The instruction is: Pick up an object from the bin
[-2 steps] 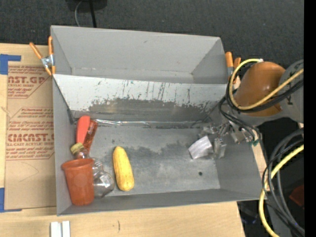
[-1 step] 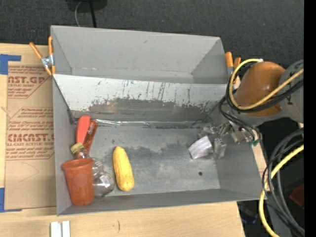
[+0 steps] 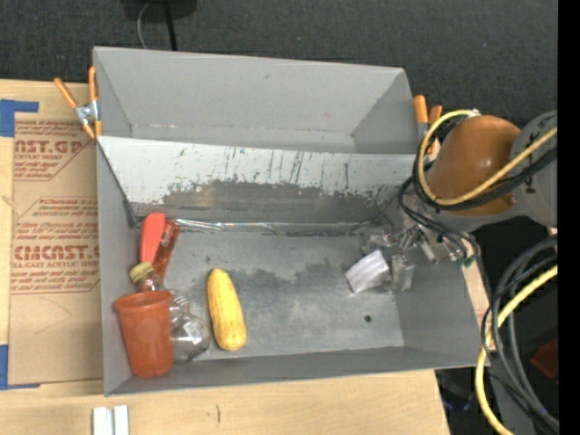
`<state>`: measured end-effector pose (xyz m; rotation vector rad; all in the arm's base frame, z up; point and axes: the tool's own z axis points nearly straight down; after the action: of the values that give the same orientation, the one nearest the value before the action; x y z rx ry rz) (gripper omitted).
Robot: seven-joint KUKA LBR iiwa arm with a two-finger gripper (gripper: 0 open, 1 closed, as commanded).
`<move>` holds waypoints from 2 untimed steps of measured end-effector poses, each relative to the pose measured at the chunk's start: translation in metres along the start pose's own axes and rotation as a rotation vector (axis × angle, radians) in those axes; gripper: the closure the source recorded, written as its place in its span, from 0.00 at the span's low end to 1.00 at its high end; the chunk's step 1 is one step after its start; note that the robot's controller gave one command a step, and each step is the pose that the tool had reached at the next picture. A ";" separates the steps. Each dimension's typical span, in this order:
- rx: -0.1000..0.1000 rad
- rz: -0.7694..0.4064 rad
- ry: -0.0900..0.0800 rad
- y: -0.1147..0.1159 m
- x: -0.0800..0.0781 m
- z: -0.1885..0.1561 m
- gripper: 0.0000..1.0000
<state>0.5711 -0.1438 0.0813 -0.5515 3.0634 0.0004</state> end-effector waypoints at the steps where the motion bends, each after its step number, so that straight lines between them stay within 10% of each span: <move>1: -0.006 -0.223 0.003 0.010 -0.007 -0.112 1.00; 2: -0.007 -0.223 0.003 0.010 -0.007 -0.112 1.00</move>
Offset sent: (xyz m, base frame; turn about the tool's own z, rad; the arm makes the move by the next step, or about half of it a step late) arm 0.0000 0.0000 0.0000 0.0000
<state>0.5707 -0.1330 0.1937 -0.8901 2.9868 0.0053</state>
